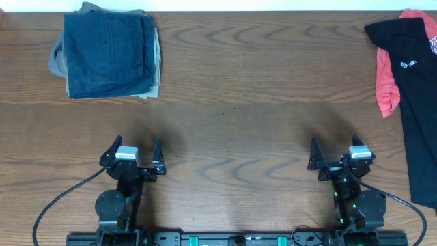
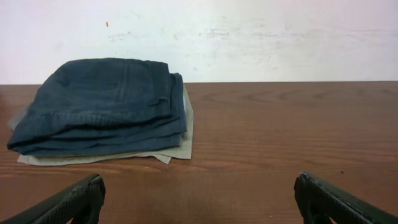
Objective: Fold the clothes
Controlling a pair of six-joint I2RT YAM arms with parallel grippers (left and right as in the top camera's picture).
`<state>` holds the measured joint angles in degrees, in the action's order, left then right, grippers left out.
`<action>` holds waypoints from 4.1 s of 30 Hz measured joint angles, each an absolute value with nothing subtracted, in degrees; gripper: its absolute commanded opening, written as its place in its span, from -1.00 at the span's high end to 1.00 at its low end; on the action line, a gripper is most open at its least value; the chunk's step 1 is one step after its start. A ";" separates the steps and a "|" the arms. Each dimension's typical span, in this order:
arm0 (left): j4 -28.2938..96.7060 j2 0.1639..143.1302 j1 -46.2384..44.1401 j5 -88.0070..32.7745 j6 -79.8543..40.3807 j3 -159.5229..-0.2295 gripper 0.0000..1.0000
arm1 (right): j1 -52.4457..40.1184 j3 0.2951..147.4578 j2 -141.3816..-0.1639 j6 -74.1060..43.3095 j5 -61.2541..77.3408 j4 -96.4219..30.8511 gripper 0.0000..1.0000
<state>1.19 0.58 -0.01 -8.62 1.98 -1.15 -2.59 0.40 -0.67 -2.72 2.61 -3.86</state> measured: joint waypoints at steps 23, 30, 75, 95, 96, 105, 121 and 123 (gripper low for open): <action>1.19 0.60 -0.01 -8.62 1.98 -1.15 -0.96 | -2.61 0.40 -0.67 -2.72 2.59 -3.86 -0.98; 1.19 0.58 -0.01 -8.62 1.98 -1.15 -0.96 | -2.61 0.40 -0.67 -2.72 2.61 -3.86 -0.99; 1.28 0.58 -0.01 -8.64 1.98 -1.21 -0.96 | -2.59 5.80 -2.76 -36.40 26.22 19.31 -0.98; 1.26 0.60 -0.01 -8.62 1.96 -1.21 -0.95 | 5.74 73.32 -75.29 -1.41 -13.19 -26.83 -0.98; 1.28 0.58 -0.01 -8.62 1.98 -1.21 -0.96 | 7.55 76.93 -79.35 -0.93 -13.93 -28.97 -0.98; 1.28 0.60 -0.01 -8.62 1.98 -1.21 -0.96 | 18.46 90.11 -99.96 1.69 -16.95 -32.10 -0.98; 1.28 0.58 -0.01 -8.62 1.98 -1.21 -0.95 | 30.74 91.11 -113.49 7.40 -10.63 -25.80 -0.99; 1.28 0.58 -0.01 -8.62 1.98 -1.21 -0.96 | 31.77 91.11 -115.81 7.84 -10.20 -25.74 -0.99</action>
